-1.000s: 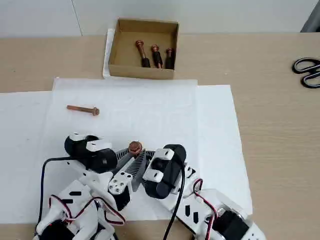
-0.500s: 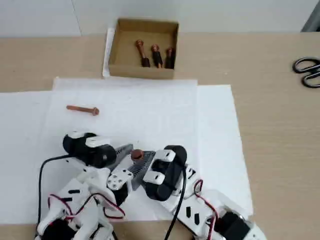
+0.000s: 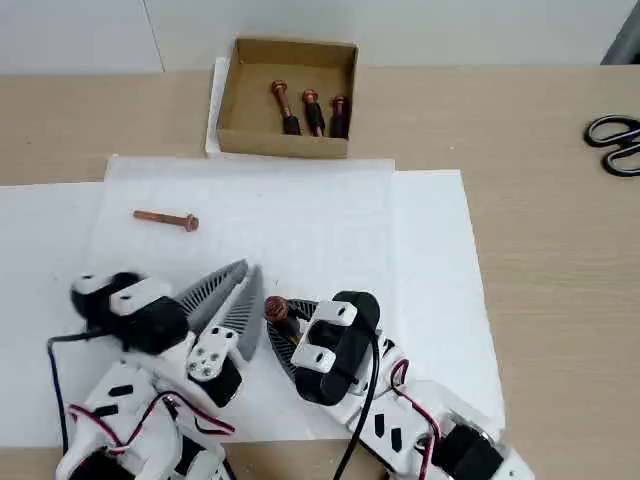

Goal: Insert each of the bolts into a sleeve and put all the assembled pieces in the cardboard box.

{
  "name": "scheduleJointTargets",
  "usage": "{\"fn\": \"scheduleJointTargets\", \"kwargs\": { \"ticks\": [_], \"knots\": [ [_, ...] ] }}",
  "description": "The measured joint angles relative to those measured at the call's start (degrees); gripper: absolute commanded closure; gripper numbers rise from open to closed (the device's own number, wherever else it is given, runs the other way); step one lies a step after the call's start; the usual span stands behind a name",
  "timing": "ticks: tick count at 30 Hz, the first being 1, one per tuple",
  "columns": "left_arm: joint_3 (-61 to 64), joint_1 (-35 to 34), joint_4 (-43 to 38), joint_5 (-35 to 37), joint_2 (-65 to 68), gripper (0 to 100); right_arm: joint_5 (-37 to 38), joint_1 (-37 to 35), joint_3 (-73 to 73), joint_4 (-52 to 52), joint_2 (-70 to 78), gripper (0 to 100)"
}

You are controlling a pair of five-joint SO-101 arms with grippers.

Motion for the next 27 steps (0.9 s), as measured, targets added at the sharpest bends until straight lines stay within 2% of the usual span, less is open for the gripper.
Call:
{"fn": "scheduleJointTargets", "kwargs": {
  "ticks": [4,8,15,19,27],
  "knots": [
    [0.0,-3.8,-0.6,0.1,0.0,99,0.0,0.0,0.0,0.0,0.0,99.5],
    [0.0,-13.0,-0.6,0.1,0.0,99,0.0,0.8,0.0,0.0,0.0,99.5],
    [3.2,-29.3,1.5,0.1,0.0,99,-4.4,14.6,0.0,0.0,3.7,99.5],
    [4.7,-32.5,4.5,0.1,0.0,99,-8.6,21.1,-2.7,0.0,11.1,99.5],
    [4.8,-33.0,7.8,0.1,0.0,99,-15.6,25.2,-18.5,0.0,36.3,99.5]
  ]
}}
